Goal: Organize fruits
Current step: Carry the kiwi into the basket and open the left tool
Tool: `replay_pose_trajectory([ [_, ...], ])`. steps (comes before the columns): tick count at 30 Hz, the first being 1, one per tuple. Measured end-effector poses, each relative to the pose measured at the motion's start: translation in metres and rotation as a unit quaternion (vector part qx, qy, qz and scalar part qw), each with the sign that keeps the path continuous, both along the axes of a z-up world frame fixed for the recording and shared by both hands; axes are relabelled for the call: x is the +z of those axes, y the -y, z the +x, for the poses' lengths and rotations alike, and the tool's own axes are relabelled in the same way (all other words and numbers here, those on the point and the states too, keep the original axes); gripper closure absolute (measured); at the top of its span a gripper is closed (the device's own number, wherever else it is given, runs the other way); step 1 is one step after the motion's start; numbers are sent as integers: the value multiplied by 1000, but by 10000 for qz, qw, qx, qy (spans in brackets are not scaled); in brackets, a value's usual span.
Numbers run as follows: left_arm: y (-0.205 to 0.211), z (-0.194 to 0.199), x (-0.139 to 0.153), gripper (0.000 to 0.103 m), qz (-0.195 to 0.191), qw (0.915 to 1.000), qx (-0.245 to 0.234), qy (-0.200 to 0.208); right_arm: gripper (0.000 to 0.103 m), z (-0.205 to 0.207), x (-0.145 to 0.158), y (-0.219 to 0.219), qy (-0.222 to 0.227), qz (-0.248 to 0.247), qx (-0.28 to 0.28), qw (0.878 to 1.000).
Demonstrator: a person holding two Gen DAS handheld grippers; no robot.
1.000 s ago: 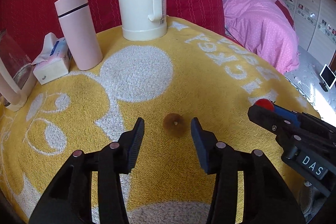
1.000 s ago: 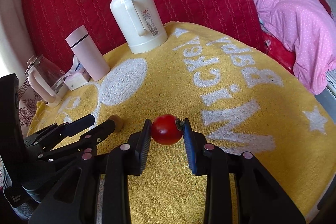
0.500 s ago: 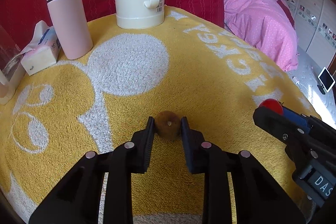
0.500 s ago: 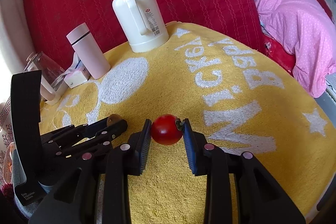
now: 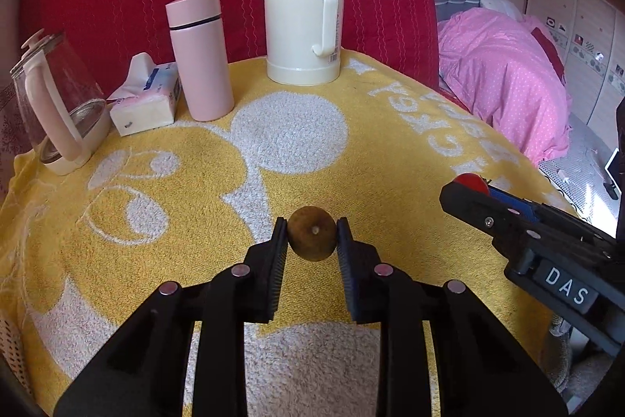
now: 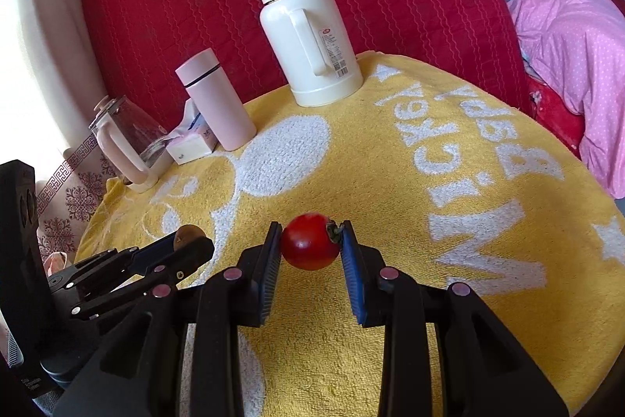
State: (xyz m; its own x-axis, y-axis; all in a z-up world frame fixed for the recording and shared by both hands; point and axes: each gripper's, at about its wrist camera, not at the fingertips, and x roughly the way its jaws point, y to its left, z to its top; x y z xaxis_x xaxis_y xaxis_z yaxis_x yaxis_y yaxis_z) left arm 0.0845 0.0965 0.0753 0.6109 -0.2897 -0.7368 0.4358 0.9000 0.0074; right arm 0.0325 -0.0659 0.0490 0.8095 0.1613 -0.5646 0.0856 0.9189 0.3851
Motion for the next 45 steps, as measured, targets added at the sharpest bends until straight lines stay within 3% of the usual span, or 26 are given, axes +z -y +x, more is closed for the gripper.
replay_pose_trajectory([
  [8,-50,-27,22,77,-13,9972,697,276,73,-2,2,-10,33,-85,175,9998],
  [17,-123,-57,54,77,105,9847,1546,800,73,-3,1,-20,11,-276,259,9993],
  [27,-210,-75,77,77,108,9616,2515,1092,73,-2,-5,-31,-85,-565,346,9978],
  [45,-338,-92,72,77,79,9184,3803,1084,73,0,-9,-34,-209,-726,283,9967],
])
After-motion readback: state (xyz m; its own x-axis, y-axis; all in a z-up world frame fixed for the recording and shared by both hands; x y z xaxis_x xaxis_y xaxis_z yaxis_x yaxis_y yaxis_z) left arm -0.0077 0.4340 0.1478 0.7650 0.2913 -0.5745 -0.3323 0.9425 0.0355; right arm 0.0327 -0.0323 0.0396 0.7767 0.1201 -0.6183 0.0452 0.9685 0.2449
